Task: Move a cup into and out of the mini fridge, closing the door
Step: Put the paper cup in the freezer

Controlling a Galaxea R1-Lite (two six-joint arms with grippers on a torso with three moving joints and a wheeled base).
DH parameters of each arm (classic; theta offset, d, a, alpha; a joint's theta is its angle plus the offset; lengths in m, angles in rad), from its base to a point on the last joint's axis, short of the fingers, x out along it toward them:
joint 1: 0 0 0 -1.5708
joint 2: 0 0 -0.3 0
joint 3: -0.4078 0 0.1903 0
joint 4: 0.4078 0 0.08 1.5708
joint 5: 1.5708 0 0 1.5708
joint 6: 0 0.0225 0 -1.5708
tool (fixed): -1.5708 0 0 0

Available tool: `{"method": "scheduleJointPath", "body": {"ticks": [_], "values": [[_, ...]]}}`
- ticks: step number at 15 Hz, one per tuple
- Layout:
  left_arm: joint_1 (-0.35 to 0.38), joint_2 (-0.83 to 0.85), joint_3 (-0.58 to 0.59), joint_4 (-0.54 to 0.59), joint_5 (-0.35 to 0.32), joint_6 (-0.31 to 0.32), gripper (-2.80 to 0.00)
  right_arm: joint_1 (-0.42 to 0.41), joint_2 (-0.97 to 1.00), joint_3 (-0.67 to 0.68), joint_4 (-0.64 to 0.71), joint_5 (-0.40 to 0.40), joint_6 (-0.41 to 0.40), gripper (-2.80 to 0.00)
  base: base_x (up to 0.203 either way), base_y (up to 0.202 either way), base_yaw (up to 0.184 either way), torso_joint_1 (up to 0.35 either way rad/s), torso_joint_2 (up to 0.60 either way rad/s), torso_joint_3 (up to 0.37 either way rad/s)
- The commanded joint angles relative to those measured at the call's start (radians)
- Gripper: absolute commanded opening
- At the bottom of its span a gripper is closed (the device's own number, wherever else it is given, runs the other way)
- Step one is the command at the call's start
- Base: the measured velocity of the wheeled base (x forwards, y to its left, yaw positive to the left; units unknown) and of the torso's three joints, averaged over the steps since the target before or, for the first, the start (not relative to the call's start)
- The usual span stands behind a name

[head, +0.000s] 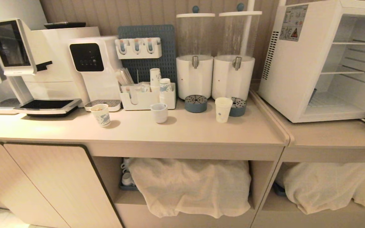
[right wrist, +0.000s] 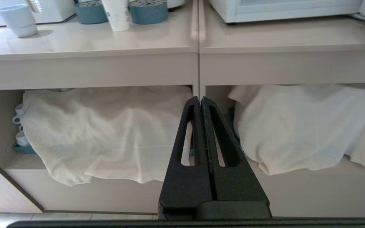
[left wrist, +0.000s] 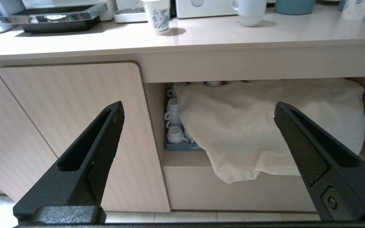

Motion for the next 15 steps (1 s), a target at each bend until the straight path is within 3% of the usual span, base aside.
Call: {"method": "scheduleJointPath", "body": {"ticks": [1, 6, 13, 15], "values": [[0.001, 0.0, 0.018, -0.002, 0.001, 0.005, 0.0, 0.001, 0.001, 0.0, 0.0, 0.0, 0.0, -2.8, 0.0, 0.086, 0.0, 0.002, 0.01, 0.002], [0.001, 0.0, 0.018, -0.004, 0.002, 0.008, 0.0, 0.001, 0.0, 0.0, 0.0, 0.0, 0.0, -2.8, 0.012, 0.001, -0.001, 0.0, 0.0, 0.001], [0.001, 0.001, 0.018, -0.004, 0.001, 0.008, 0.0, 0.001, 0.0, 0.0, 0.0, 0.0, 0.0, -2.8, 0.178, 0.0, 0.0, 0.002, 0.01, 0.003], [0.001, 0.0, 0.018, -0.004, 0.001, 0.006, 0.0, 0.001, 0.0, 0.0, 0.0, 0.0, 0.0, -2.8, 0.045, 0.0, 0.001, 0.004, 0.0, -0.001]]}}
